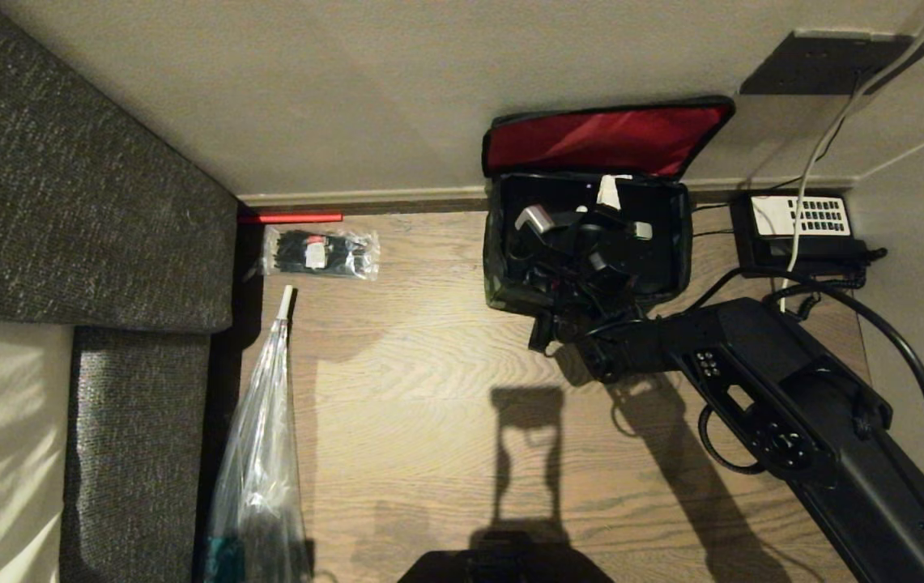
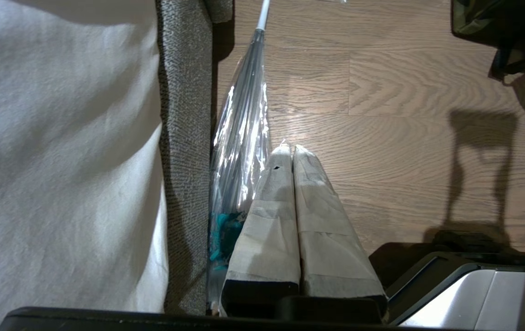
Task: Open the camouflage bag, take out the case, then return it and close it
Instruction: Grip the handle
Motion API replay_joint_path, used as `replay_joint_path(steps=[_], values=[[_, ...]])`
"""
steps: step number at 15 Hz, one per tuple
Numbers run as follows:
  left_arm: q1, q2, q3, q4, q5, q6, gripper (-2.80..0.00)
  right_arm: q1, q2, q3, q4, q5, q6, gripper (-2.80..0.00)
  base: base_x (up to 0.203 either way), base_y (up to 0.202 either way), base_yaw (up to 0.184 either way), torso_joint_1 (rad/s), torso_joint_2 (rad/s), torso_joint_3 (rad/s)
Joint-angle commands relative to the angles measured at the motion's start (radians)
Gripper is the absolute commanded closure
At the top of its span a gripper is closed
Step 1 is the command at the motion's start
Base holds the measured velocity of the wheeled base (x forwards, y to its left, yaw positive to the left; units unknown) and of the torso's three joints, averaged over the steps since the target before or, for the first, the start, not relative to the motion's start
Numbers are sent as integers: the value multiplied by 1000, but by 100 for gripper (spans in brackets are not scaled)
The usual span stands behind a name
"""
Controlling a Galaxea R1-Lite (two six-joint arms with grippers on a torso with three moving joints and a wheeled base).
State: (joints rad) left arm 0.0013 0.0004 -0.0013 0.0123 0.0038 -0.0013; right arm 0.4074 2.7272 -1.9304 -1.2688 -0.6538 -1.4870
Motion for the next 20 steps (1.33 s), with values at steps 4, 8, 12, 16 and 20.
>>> replay_joint_path(steps=[4,8,12,16,20], values=[[0,0,0,0,1,0,0,1,33,2,-17,-10,3,0,0,0,0,0,0,0],[0,0,0,0,1,0,0,2,67,2,-87,-12,-5,0,0,0,0,0,0,0],[0,0,0,0,1,0,0,3,75,12,-98,-15,2,0,0,0,0,0,0,0],[0,0,0,0,1,0,0,51,-24,166,-149,-56,16,0,0,0,0,0,0,0],[0,0,0,0,1,0,0,102,-193,352,-200,-79,14,0,0,0,0,0,0,0]])
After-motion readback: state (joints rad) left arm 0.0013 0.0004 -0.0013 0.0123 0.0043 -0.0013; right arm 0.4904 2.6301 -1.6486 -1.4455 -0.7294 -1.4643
